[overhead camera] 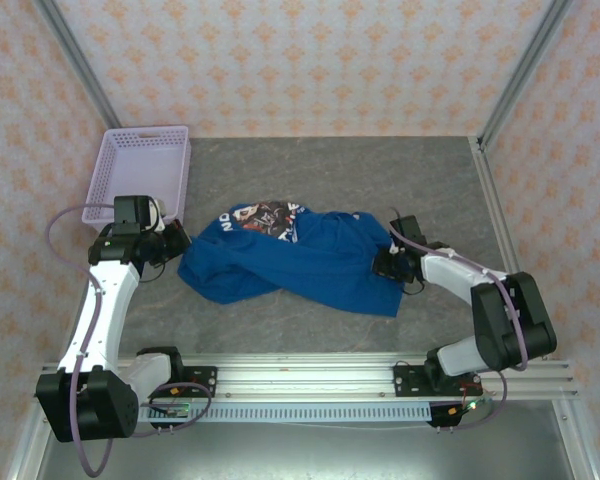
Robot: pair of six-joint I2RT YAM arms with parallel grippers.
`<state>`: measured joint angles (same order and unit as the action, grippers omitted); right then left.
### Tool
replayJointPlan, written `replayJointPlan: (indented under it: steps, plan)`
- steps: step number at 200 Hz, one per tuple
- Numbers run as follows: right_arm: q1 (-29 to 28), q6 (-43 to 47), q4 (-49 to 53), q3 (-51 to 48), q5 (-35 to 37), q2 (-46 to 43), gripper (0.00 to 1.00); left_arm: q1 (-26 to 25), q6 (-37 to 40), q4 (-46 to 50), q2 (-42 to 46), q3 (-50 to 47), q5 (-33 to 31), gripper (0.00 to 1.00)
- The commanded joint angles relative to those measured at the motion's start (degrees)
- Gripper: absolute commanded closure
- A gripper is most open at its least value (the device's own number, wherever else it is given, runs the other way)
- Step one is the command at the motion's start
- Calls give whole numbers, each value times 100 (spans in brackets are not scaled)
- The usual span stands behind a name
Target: Fold the inside-out t-shirt
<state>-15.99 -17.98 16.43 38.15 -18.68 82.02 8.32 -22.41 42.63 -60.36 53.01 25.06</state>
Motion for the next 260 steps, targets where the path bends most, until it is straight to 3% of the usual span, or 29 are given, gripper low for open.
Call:
replayJointPlan:
  steps: [1, 25, 45, 90, 135, 172, 223, 260]
  plan:
    - [-10, -39, -196, -28, -194, 120, 78, 49, 139, -88, 130, -21, 11, 100]
    - [-19, -22, -161, -10, -169, 88, 86, 56, 135, -96, 121, -19, 21, 100]
    - [-16, -5, -77, 48, -133, -78, 100, 49, 115, -111, 121, -3, 38, 100]
    - [191, -39, 45, 787, -135, -1542, 100, 55, -387, -337, 249, 318, 190, 100]
    - [577, 411, 556, 2949, 492, -2542, 100, 84, -788, -184, 558, 2613, -248, 100]
    - [571, 945, 1281, 4159, 1309, -3311, 100, 85, -398, 162, 903, 4300, -966, 100]
    - [573, 1359, 2275, 6080, 1499, -3639, 100, 87, 122, 812, 847, 6214, -1218, 100]
    - [571, 1589, 2660, 6994, 1741, -3526, 100, 82, 440, 1308, 283, 7366, -1461, 100]
